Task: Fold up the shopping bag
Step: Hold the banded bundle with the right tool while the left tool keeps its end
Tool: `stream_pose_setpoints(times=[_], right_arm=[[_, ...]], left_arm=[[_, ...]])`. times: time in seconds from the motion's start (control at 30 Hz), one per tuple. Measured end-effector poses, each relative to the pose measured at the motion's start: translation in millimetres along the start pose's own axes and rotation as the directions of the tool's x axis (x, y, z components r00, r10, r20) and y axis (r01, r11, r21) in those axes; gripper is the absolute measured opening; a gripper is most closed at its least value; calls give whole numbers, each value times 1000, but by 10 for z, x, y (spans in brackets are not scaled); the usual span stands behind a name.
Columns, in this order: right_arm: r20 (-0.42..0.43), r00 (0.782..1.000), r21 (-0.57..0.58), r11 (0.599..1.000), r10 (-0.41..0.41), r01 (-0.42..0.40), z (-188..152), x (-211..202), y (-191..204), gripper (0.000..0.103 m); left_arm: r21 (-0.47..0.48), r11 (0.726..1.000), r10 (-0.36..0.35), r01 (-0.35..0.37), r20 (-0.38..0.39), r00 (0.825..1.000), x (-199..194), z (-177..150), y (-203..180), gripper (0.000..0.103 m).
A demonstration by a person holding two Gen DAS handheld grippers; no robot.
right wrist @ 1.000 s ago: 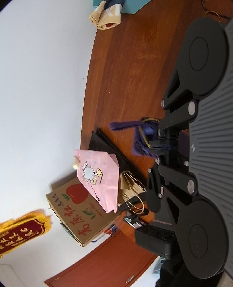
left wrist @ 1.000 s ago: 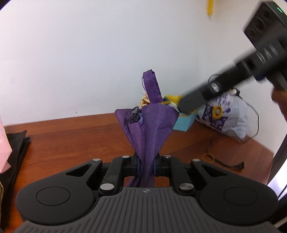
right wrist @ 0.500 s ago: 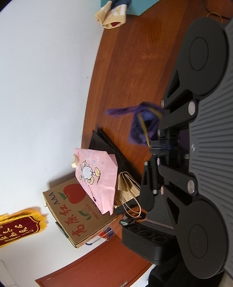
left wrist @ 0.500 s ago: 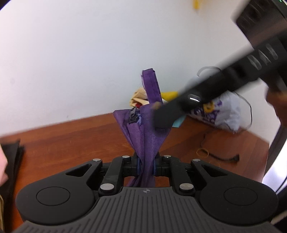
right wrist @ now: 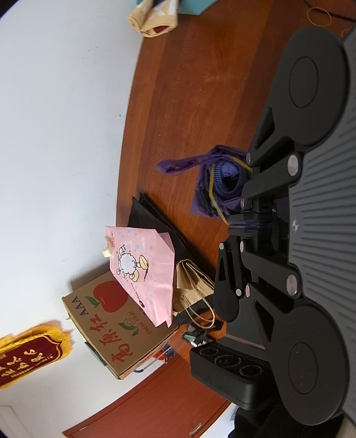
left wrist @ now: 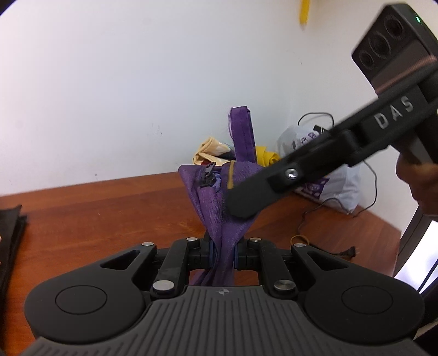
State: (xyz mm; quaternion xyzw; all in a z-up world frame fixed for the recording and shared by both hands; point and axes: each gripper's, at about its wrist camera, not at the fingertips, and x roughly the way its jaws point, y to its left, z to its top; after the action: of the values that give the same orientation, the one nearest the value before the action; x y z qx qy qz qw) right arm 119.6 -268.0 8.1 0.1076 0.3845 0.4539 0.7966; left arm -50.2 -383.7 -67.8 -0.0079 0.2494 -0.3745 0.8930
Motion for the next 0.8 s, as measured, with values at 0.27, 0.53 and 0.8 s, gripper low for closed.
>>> stream_pose_setpoints(times=[0.27, 0.53, 0.8], right_arm=[[-25, 1000, 33, 999, -16, 17, -30, -38, -105, 0], [-47, 998, 15, 999, -33, 33, -30, -9, -137, 5], [-79, 995, -21, 998, -57, 56, -8, -37, -152, 11]], left_arm=[[-96, 995, -34, 36, 23, 999, -43, -22, 132, 14], [-123, 988, -90, 95, 43, 995, -119, -23, 358, 13], [-105, 983, -146, 150, 43, 988, -47, -65, 595, 13]])
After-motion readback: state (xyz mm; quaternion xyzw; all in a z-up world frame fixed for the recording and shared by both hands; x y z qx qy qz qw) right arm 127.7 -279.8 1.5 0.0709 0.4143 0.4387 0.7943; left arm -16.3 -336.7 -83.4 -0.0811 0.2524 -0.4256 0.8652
